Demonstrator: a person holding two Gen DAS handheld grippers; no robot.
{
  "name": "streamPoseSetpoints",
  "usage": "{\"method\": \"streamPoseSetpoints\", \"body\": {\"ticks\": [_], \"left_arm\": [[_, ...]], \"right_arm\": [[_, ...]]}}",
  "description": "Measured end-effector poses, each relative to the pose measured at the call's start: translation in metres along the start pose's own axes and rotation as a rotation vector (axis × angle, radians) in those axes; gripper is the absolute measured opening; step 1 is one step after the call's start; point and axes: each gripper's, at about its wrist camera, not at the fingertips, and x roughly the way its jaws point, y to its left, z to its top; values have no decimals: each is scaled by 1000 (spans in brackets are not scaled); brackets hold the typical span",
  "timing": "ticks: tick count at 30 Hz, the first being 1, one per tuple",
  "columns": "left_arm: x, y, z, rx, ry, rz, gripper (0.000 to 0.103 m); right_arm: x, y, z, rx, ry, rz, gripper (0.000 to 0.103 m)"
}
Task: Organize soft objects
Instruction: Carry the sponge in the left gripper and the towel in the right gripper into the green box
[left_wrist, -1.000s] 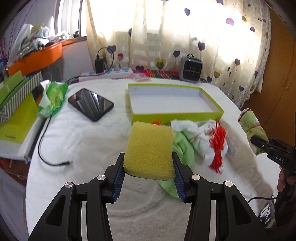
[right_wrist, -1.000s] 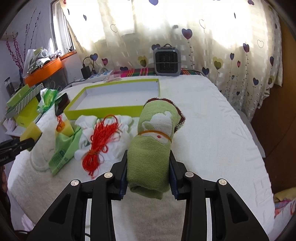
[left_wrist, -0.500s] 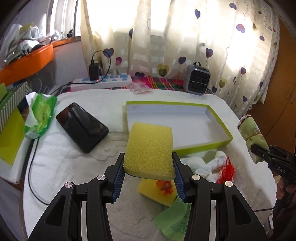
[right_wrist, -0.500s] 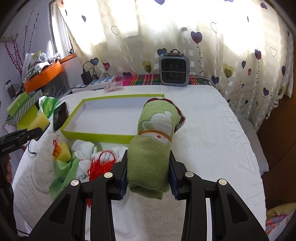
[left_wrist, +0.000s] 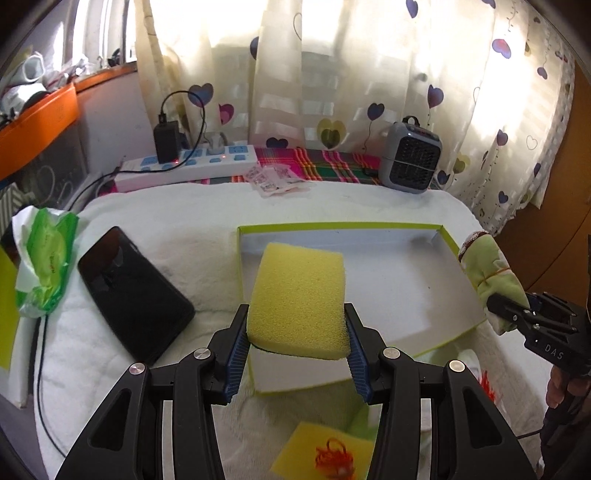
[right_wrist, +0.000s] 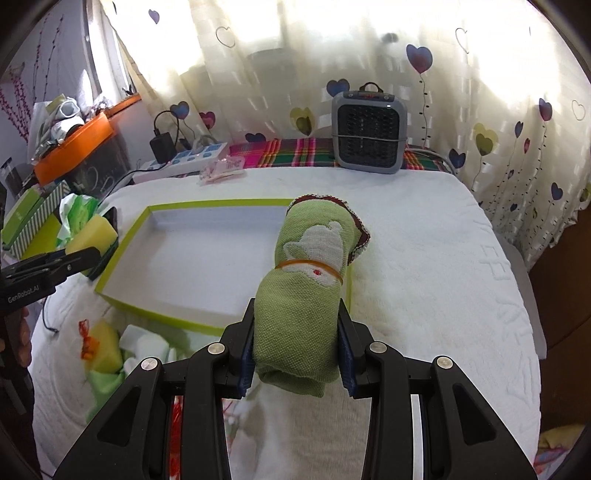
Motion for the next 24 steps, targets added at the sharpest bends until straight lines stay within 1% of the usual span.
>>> {"method": "streamPoseSetpoints", "body": {"ticks": [3, 7, 14, 18, 24], "left_arm": [[15, -1, 6, -7, 26, -8, 46], [32, -7, 11, 10, 50, -9, 46], [50, -9, 16, 10, 69, -2, 46], [58, -9, 17, 15, 75, 16, 46], [67, -8, 18, 14, 81, 36, 46]], "right_arm": [[13, -1, 6, -2, 19, -3, 38], [27, 2, 11, -13, 35, 4, 38], [46, 7, 16, -38, 59, -8, 38], [55, 5, 16, -32, 73, -7, 38], [61, 2, 16, -31, 75, -10, 38]]}}
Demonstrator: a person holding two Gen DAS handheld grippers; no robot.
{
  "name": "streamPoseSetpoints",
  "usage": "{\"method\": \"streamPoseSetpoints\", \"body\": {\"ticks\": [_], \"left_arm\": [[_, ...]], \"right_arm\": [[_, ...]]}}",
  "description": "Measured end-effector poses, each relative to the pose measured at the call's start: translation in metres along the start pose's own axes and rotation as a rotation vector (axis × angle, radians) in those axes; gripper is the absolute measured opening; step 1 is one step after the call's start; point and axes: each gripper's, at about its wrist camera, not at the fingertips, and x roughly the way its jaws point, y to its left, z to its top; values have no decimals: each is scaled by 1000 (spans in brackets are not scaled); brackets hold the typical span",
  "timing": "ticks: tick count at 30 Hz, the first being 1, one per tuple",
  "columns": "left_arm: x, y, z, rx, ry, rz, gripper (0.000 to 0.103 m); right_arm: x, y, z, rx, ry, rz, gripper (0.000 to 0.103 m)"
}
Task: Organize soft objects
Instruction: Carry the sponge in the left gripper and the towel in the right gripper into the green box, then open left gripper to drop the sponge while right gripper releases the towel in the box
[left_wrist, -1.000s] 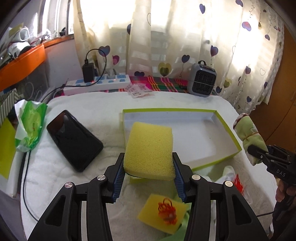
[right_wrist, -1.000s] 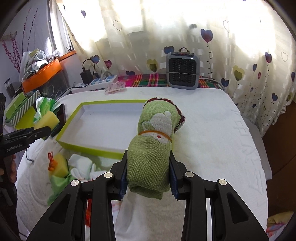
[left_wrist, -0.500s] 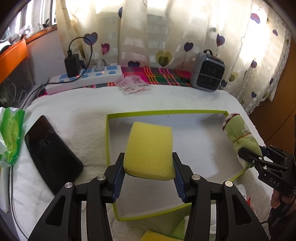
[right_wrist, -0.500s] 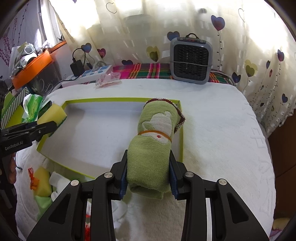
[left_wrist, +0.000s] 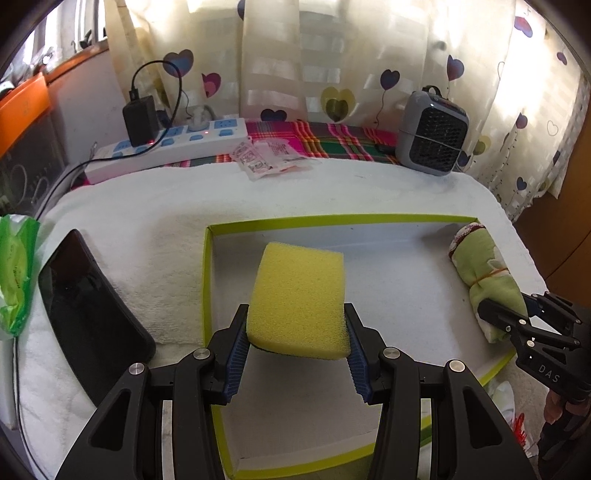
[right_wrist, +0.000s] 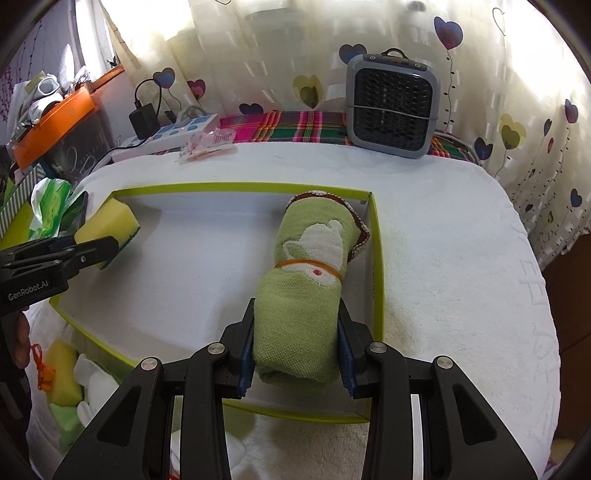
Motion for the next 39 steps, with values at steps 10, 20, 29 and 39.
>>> {"method": "streamPoseSetpoints", "body": {"ticks": [10, 20, 29, 39], "left_arm": [[10, -1, 2, 6, 18, 11, 46], [13, -3, 2, 8, 27, 5, 48], [10, -3, 2, -4, 17, -6, 55], [-7, -6, -1, 7, -14, -3, 56]], "right_arm": [[4, -1, 2, 2, -17, -6, 39], [5, 0, 0, 4, -29, -15, 44], [3, 0, -2, 8, -44, -14, 50], [-10, 1, -5, 30, -84, -13, 60]]}}
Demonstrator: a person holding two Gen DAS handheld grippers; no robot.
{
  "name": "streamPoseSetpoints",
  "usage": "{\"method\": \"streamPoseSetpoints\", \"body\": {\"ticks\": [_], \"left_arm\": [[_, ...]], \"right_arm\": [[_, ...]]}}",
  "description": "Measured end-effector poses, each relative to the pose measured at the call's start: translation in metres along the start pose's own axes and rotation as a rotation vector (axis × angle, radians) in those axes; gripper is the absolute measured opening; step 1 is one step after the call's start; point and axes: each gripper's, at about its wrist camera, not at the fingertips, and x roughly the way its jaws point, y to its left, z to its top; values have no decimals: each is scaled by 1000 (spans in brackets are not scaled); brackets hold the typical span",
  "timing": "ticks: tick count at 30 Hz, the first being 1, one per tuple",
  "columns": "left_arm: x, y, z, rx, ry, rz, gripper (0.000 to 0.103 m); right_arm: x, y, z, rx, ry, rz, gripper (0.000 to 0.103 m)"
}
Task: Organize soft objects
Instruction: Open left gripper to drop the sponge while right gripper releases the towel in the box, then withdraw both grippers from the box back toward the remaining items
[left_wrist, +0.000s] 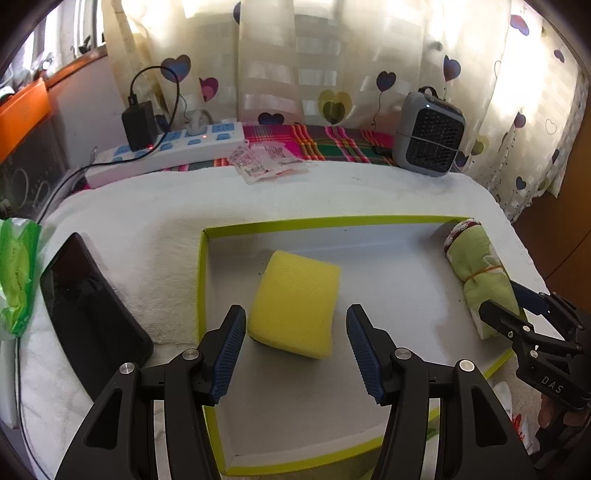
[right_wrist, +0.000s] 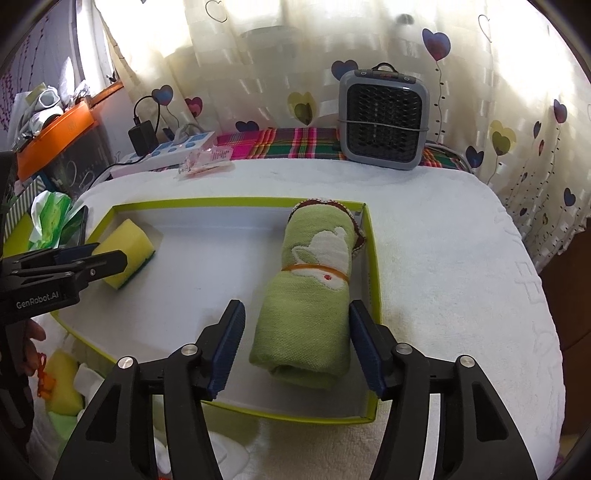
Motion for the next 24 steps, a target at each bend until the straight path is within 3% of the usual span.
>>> {"method": "streamPoseSetpoints", "body": {"ticks": [24], "left_arm": [[-54, -5, -31, 2, -53, 24, 56]], "right_arm": [[-37, 6, -22, 30, -40, 23, 60]]}}
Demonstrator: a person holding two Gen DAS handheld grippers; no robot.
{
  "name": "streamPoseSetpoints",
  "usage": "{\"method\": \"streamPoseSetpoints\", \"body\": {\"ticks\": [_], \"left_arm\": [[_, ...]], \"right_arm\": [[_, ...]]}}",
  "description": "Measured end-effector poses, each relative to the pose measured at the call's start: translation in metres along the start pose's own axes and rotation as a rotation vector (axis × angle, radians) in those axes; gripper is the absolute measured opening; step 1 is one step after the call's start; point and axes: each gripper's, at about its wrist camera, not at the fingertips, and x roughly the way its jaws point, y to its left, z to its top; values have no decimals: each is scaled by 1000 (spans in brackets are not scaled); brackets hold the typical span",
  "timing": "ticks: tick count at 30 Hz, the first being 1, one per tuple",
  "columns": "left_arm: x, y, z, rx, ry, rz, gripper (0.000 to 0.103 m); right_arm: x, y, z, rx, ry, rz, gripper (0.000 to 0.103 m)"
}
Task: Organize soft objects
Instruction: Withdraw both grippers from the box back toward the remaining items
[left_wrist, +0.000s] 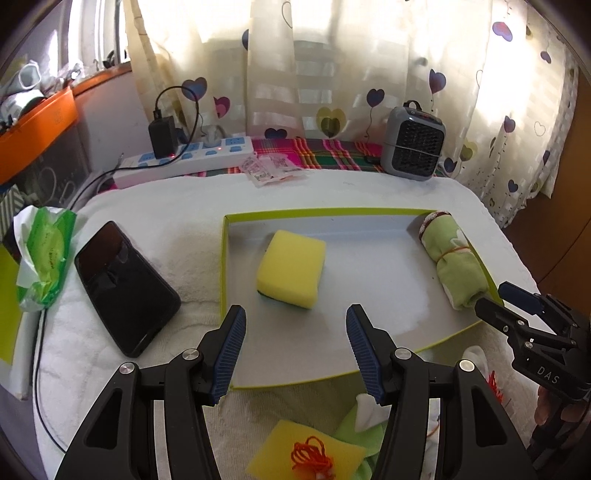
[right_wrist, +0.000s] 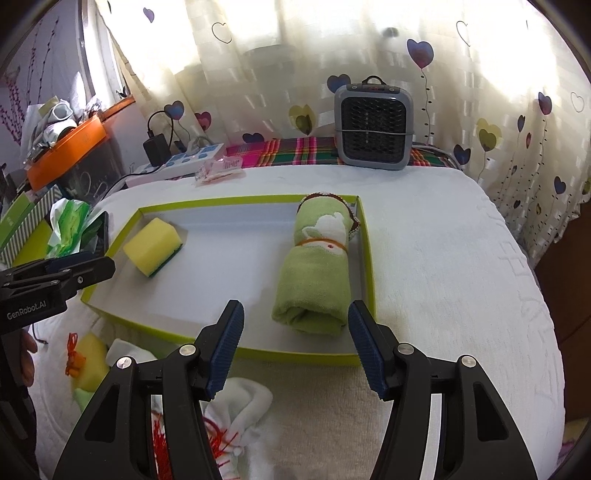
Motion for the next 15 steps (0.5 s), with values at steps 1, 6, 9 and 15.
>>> {"method": "streamPoseSetpoints", "body": {"ticks": [1, 6, 9, 15], "left_arm": [[-2, 0, -2, 0, -1, -2, 56], [-10, -1, -10, 3, -1, 2, 56], [-16, -2, -15, 10, -10, 10, 56], [-25, -1, -26, 7, -19, 10, 56]], "right_arm": [[-2, 0, -1, 2, -3, 0, 60], [-9, 1, -7, 13, -8, 4, 60], [-14, 1, -11, 16, -15, 5, 60], [-24, 1, -20, 27, -23, 9, 60]]}}
